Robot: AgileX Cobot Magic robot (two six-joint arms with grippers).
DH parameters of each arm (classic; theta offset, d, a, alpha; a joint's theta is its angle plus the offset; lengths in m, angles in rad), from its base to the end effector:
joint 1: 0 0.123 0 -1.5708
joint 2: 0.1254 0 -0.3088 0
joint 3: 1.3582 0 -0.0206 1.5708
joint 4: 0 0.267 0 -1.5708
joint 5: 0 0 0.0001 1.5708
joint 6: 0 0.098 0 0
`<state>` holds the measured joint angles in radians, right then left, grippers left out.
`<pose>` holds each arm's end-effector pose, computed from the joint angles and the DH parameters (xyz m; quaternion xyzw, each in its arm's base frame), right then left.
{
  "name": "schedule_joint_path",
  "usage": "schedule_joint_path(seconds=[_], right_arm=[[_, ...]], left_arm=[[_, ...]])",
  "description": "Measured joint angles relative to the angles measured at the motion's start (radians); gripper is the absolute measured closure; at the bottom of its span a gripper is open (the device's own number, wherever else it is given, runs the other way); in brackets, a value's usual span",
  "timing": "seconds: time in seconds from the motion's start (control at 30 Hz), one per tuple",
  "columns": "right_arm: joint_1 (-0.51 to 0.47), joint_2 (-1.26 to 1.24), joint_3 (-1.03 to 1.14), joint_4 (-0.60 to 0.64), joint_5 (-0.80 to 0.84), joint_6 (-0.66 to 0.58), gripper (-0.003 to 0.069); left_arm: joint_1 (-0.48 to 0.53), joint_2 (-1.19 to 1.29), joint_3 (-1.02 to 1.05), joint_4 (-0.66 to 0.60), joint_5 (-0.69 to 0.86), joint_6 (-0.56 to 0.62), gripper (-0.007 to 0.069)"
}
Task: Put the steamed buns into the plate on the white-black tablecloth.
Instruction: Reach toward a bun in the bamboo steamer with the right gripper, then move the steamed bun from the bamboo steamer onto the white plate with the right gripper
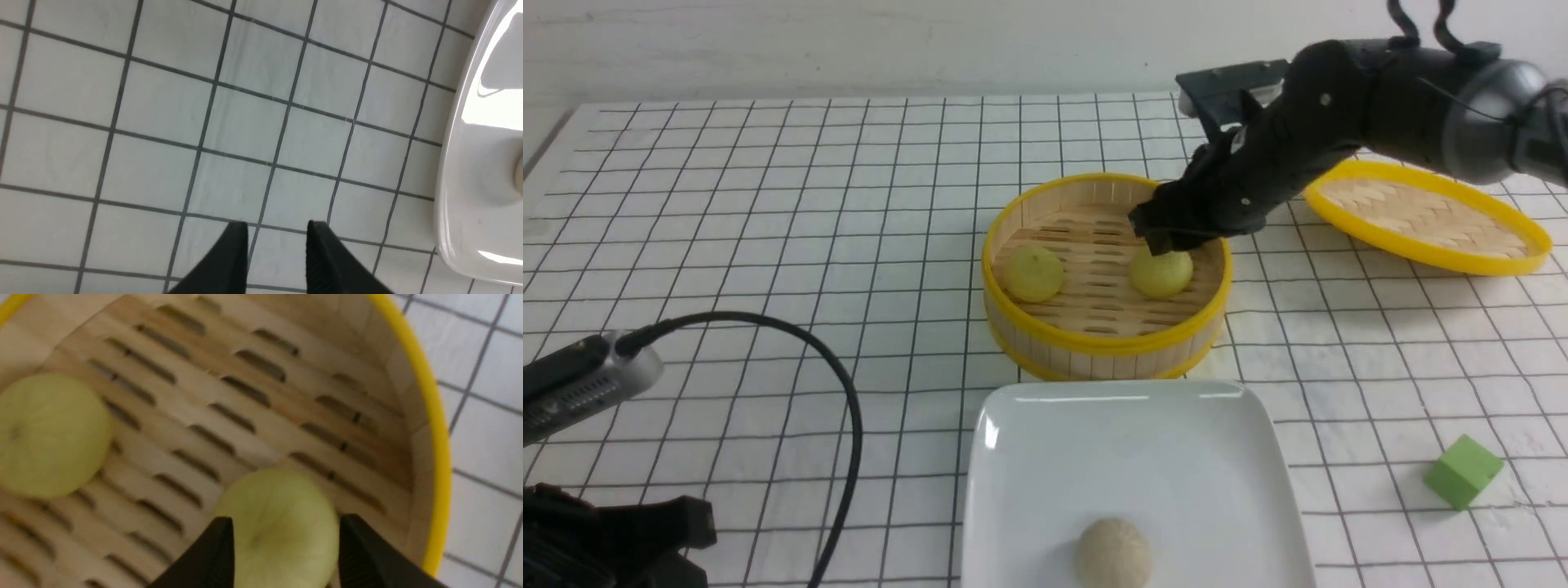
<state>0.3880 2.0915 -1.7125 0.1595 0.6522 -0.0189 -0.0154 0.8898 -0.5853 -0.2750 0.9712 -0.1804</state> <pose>0.4641 0.1999 0.2338 -0.1472 0.9379 0.1208 0.2901 0.1391 -0.0241 0.2599 -0.1344 0.9647 -0.1436 0.1750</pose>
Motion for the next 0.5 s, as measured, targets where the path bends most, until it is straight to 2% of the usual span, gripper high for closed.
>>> schedule_joint_path(seconds=[0.1, 0.13, 0.2, 0.27, 0.3, 0.37, 0.5], right_arm=[[0.000, 0.045, -0.028, -0.031, 0.004, 0.035, 0.0303], [0.001, 0.072, -0.034, -0.037, 0.006, 0.050, 0.0327], [0.009, 0.082, -0.037, -0.041, 0.011, 0.056, 0.0407], [0.014, 0.064, -0.039, -0.042, 0.036, 0.055, 0.0548], [0.017, 0.044, -0.039, -0.042, 0.054, 0.053, 0.0595], [0.022, -0.009, -0.036, -0.042, 0.107, 0.047, 0.0647], [0.037, -0.229, 0.012, -0.048, 0.249, 0.043, 0.0650]], left_arm=[[0.000, 0.000, 0.000, 0.000, -0.001, -0.001, 0.0361], [0.000, 0.000, 0.000, -0.001, -0.002, -0.001, 0.0357], [0.000, 0.000, 0.000, -0.001, -0.002, -0.001, 0.0356], [0.000, 0.000, 0.000, -0.001, -0.002, -0.001, 0.0355], [0.000, 0.000, 0.000, -0.001, -0.002, -0.001, 0.0355], [0.000, 0.000, 0.000, -0.001, -0.002, -0.001, 0.0355], [0.000, 0.000, 0.000, -0.001, -0.003, -0.001, 0.0355]])
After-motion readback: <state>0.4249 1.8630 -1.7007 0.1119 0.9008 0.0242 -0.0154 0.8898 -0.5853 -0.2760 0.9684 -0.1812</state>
